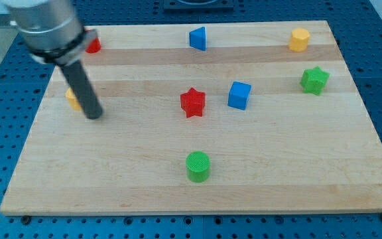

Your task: Slide red star towards bottom left

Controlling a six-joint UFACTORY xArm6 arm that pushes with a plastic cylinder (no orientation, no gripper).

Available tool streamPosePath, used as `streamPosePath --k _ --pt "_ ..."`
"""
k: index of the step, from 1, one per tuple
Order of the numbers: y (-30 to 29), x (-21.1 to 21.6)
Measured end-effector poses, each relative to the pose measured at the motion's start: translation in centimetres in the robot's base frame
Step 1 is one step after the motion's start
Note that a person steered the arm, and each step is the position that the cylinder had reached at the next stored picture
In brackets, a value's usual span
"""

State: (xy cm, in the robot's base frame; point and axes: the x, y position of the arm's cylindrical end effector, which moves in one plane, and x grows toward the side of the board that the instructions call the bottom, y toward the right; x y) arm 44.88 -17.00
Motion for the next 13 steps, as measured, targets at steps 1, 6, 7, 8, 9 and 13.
streamPosePath --k 1,6,7,8,9,13 --pt "1.4 0.0" --pt "16.2 -9.5" --pt "17.3 -7.8" --pt "17.3 -6.1" --pt "17.3 -4.2" --pt "17.8 1.9"
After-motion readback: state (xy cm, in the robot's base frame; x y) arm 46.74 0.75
